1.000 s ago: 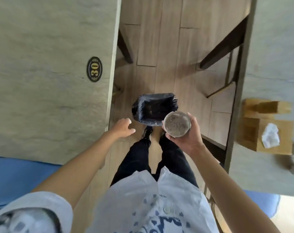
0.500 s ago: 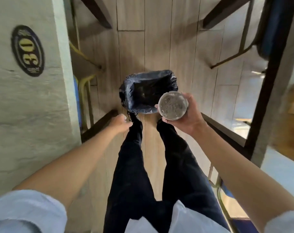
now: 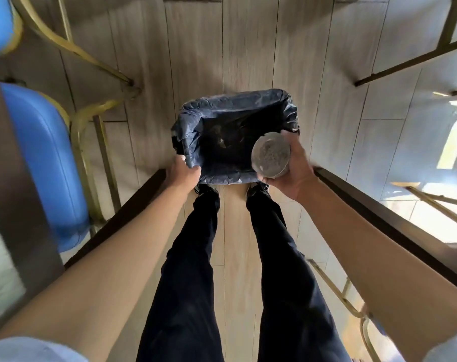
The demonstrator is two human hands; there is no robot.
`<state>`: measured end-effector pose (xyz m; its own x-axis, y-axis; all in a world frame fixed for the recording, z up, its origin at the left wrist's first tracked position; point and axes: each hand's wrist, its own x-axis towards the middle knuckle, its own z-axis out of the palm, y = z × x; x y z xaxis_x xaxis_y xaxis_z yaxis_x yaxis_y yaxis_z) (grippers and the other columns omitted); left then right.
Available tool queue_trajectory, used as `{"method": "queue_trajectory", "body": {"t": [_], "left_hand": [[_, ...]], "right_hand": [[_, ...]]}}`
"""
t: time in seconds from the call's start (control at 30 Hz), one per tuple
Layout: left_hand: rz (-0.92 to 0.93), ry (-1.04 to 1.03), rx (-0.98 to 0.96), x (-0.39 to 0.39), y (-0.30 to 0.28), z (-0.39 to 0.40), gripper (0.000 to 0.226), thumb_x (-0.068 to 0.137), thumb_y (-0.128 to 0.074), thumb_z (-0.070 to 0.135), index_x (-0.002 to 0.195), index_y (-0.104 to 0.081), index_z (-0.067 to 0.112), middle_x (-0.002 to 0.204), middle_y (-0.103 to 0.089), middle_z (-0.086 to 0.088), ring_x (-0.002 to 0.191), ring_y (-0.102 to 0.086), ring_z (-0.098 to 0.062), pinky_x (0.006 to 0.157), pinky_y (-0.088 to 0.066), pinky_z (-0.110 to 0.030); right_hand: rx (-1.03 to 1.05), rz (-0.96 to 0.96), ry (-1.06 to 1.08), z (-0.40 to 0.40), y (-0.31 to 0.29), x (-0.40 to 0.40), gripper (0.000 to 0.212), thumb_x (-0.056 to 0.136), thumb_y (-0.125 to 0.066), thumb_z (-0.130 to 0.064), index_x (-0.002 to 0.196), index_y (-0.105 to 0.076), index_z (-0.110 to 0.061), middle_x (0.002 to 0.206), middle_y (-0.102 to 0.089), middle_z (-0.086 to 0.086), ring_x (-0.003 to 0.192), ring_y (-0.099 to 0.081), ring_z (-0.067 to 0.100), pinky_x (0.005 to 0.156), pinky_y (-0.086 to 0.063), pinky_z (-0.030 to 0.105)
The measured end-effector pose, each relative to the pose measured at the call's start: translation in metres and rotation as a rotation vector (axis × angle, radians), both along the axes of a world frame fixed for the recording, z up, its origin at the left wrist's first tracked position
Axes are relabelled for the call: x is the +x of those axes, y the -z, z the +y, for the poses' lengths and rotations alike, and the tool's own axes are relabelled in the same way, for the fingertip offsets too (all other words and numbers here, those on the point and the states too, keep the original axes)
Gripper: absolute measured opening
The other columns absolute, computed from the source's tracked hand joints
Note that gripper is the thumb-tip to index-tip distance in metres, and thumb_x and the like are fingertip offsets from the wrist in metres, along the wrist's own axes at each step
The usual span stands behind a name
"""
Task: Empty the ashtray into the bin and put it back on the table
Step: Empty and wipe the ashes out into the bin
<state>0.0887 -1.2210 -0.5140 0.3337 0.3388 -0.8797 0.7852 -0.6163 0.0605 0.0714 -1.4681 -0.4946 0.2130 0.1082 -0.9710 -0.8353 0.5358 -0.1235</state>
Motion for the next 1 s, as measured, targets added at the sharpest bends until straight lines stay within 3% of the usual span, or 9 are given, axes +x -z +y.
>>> {"method": "queue_trajectory", "body": {"t": [0.13,0.23,0.33,0.53,0.67,0.77,0.83,0.9,1.0], "left_hand": [[-0.044,0.082,0.046,-0.004,0.031,0.001,0.033,0.091,-0.056,0.018,0.120,-0.057,0.005,0.120,-0.064,-0.015,0.113,-0.060,-0.037,0.086,-0.046,-0.037],[-0.083,0.140,0.077,-0.007,0.042,0.006,0.028,0.093,-0.057,0.015,0.119,-0.057,0.004,0.119,-0.066,-0.018,0.115,-0.060,-0.039,0.091,-0.047,-0.041],[-0.100,0.188,0.080,-0.007,0.047,0.012,0.027,0.093,-0.062,0.017,0.117,-0.059,0.005,0.116,-0.069,-0.017,0.112,-0.063,-0.040,0.093,-0.050,-0.043],[-0.114,0.252,0.060,-0.006,0.037,0.004,0.030,0.096,-0.060,0.016,0.122,-0.053,0.003,0.121,-0.065,-0.017,0.115,-0.060,-0.039,0.092,-0.046,-0.042],[-0.138,0.274,0.056,-0.011,0.034,-0.001,0.028,0.095,-0.061,0.015,0.119,-0.054,0.004,0.120,-0.065,-0.017,0.114,-0.060,-0.039,0.093,-0.046,-0.043],[-0.127,0.273,0.057,-0.013,0.036,0.000,0.026,0.094,-0.063,0.016,0.117,-0.055,0.005,0.118,-0.065,-0.016,0.111,-0.062,-0.038,0.092,-0.048,-0.044],[-0.109,0.258,0.059,-0.015,0.038,0.001,0.025,0.094,-0.063,0.015,0.116,-0.055,0.005,0.118,-0.064,-0.016,0.109,-0.063,-0.037,0.092,-0.051,-0.044],[-0.097,0.247,0.067,-0.015,0.039,0.003,0.027,0.095,-0.064,0.015,0.119,-0.056,0.005,0.120,-0.064,-0.016,0.110,-0.064,-0.036,0.092,-0.051,-0.042],[-0.100,0.236,0.071,-0.016,0.039,0.003,0.030,0.096,-0.063,0.014,0.123,-0.056,0.004,0.124,-0.064,-0.016,0.114,-0.063,-0.035,0.093,-0.050,-0.040]], "right_hand": [[-0.066,0.000,-0.153,0.012,0.034,-0.001,0.041,0.093,-0.053,-0.059,0.104,-0.074,-0.026,0.107,-0.073,0.004,0.098,-0.066,0.023,0.080,-0.054,0.039],[-0.136,0.046,-0.043,0.017,0.053,0.001,0.043,0.088,-0.059,-0.059,0.104,-0.073,-0.021,0.098,-0.072,0.005,0.084,-0.066,0.021,0.074,-0.053,0.036],[-0.200,0.067,-0.145,0.029,0.064,0.001,0.044,0.087,-0.062,-0.057,0.104,-0.072,-0.018,0.094,-0.072,0.005,0.078,-0.068,0.020,0.070,-0.055,0.035],[-0.337,0.015,-0.239,0.049,0.068,0.006,0.040,0.086,-0.057,-0.054,0.083,-0.065,-0.016,0.066,-0.062,0.004,0.065,-0.056,0.023,0.077,-0.048,0.040],[-0.395,0.030,-0.188,0.047,0.078,0.011,0.038,0.079,-0.058,-0.058,0.080,-0.065,-0.020,0.065,-0.060,0.004,0.061,-0.053,0.022,0.078,-0.045,0.043],[-0.410,0.012,-0.313,0.040,0.090,0.009,0.053,0.075,-0.059,-0.069,0.094,-0.064,-0.020,0.081,-0.064,0.005,0.078,-0.058,0.023,0.085,-0.049,0.046],[-0.437,-0.001,-0.381,0.035,0.096,0.008,0.074,0.071,-0.063,-0.078,0.114,-0.060,-0.018,0.109,-0.068,0.005,0.103,-0.064,0.021,0.101,-0.051,0.049],[-0.435,0.009,-0.386,0.033,0.098,0.007,0.101,0.066,-0.070,-0.082,0.144,-0.049,-0.021,0.142,-0.059,0.002,0.131,-0.056,0.023,0.114,-0.044,0.051],[-0.445,-0.024,-0.521,0.032,0.094,-0.005,0.110,0.067,-0.077,-0.075,0.154,-0.038,-0.020,0.152,-0.050,0.001,0.138,-0.050,0.023,0.115,-0.042,0.043]]}}
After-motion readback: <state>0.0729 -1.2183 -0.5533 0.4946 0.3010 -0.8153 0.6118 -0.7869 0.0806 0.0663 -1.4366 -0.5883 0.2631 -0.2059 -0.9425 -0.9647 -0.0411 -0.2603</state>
